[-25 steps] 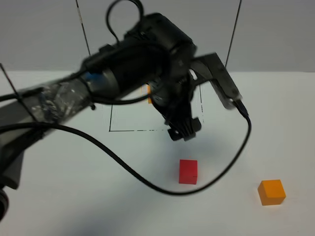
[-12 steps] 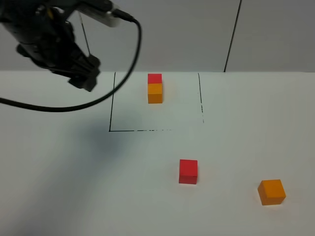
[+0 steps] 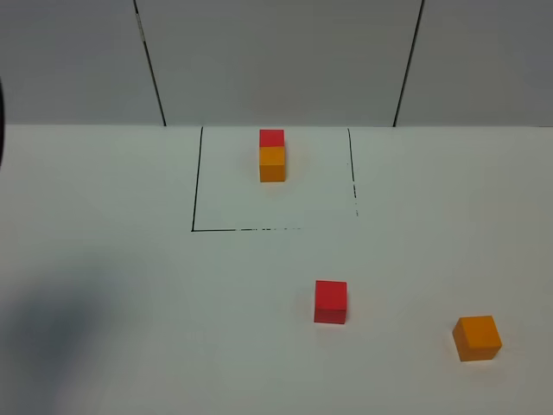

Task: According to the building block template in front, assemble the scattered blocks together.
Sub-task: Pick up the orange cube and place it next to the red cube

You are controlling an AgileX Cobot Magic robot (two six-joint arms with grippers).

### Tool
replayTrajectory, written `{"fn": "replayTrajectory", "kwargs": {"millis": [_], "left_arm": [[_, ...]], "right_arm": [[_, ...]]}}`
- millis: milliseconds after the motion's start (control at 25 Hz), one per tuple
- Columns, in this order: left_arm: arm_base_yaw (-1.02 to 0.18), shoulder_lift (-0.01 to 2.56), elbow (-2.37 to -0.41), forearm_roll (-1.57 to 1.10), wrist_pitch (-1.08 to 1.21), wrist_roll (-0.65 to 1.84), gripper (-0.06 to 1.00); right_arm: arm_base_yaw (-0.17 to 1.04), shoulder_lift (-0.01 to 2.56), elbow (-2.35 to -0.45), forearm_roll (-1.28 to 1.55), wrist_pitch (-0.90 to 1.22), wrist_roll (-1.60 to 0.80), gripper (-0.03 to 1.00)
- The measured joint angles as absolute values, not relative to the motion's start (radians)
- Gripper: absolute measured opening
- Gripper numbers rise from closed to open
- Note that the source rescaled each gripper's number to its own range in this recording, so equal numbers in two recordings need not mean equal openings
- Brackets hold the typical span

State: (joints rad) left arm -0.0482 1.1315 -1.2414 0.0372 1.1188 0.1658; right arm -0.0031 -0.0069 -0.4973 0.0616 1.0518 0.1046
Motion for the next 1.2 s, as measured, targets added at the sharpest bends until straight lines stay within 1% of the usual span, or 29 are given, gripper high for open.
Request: {"fn": "replayTrajectory", "kwargs": {"millis": [400, 560, 720, 1000, 1200], "left_arm": [[-0.048, 0.614, -0.894, 0.117, 1.147, 0.0, 0.75], [-0.048, 0.412, -0.798, 0.125, 1.154, -0.081, 0.74], [-0.048, 0.248, -0.724, 0.088, 1.161, -0.107, 0.73], [-0.048, 0.07, -0.603, -0.107, 1.134, -0.018, 0.72], [-0.048, 0.023, -0.532, -0.147, 1.08, 0.05, 0.71]], "right_arm": [[-0.003, -0.007, -0.497, 0.062, 1.052, 0.105, 0.79], [-0.003, -0.007, -0.497, 0.062, 1.052, 0.105, 0.79], [-0.003, -0.007, -0.497, 0.062, 1.052, 0.105, 0.79], [-0.003, -0.007, -0.497, 0.062, 1.052, 0.105, 0.79], [-0.003, -0.007, -0.497, 0.062, 1.052, 0.105, 0.79]]}}
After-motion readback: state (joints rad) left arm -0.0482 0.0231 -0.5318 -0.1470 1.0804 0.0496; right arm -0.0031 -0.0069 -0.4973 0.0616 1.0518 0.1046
